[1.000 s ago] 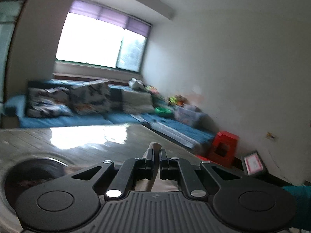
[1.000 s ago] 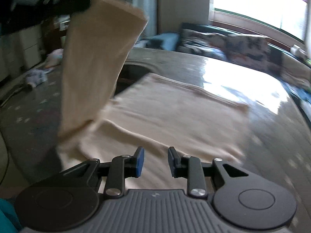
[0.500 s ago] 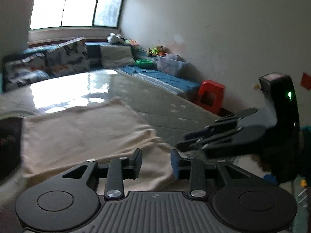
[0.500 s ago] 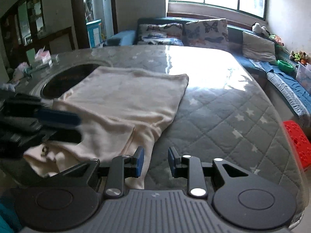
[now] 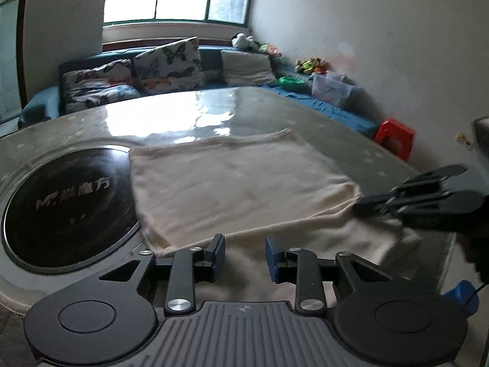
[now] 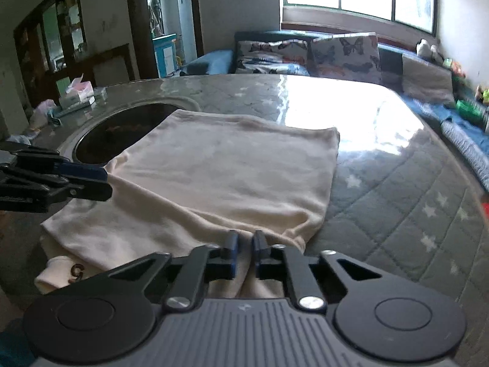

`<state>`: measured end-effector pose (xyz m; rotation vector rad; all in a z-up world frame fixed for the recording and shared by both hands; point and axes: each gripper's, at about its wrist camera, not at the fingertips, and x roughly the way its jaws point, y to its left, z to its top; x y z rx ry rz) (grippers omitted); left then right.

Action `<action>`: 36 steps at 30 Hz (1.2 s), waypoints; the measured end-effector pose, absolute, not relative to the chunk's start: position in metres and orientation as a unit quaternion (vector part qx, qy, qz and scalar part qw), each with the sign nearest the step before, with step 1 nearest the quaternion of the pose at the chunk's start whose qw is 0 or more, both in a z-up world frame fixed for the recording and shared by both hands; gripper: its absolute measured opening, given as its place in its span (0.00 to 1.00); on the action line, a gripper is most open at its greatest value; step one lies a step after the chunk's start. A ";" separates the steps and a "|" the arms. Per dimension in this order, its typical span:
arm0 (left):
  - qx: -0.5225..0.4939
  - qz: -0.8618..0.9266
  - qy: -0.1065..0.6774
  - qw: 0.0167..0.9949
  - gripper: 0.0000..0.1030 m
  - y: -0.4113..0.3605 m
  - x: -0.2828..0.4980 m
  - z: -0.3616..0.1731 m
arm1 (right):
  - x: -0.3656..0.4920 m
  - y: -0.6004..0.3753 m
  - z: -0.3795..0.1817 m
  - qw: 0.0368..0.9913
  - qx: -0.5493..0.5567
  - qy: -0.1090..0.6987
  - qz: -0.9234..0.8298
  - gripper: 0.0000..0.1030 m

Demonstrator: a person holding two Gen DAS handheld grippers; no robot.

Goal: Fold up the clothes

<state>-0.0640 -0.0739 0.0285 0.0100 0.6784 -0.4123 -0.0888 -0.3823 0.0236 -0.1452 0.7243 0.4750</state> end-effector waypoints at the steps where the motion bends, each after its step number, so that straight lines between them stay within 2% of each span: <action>1: 0.006 -0.196 0.330 0.923 0.30 -0.073 -0.064 0.027 | -0.090 -0.381 0.026 0.907 -0.074 0.345 0.229 0.04; 7: 0.005 -0.177 0.334 0.926 0.29 -0.065 -0.065 0.024 | -0.087 -0.379 0.020 0.908 -0.095 0.346 0.217 0.05; 10: 0.009 -0.187 0.330 0.925 0.29 -0.064 -0.073 0.031 | -0.093 -0.382 0.027 0.910 -0.094 0.339 0.219 0.11; 13: 0.024 -0.207 0.322 0.924 0.29 -0.066 -0.087 0.039 | -0.106 -0.383 0.040 0.908 -0.107 0.324 0.241 0.12; 19: 0.076 -0.260 0.318 0.909 0.34 -0.073 -0.128 0.045 | -0.119 -0.382 0.032 0.881 -0.131 0.352 0.287 0.12; 23: 0.109 -0.276 0.320 0.900 0.46 -0.073 -0.152 0.041 | -0.128 -0.382 0.028 0.878 -0.143 0.353 0.288 0.12; 31: 0.188 -0.281 0.298 0.893 0.49 -0.087 -0.176 0.023 | -0.133 -0.377 0.025 0.875 -0.151 0.355 0.293 0.13; 36: 0.218 -0.274 0.274 0.896 0.49 -0.098 -0.175 0.013 | -0.140 -0.379 0.036 0.876 -0.152 0.349 0.296 0.19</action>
